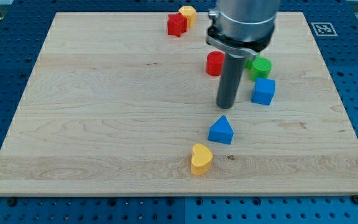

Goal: Push the triangle into the right of yellow heart

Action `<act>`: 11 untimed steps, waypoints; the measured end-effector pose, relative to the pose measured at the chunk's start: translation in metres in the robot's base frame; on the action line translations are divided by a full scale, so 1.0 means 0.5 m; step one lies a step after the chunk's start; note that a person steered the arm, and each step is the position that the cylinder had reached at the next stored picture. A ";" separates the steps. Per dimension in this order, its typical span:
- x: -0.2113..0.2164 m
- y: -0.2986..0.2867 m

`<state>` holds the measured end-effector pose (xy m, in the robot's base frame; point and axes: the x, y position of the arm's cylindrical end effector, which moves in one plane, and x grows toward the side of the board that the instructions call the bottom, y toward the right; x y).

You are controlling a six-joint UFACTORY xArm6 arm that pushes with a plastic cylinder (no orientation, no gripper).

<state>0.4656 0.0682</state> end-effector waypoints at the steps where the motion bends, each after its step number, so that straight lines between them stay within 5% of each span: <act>1: 0.059 -0.015; 3: 0.137 0.107; 6: 0.080 0.080; 8: 0.154 0.041; 11: 0.121 0.041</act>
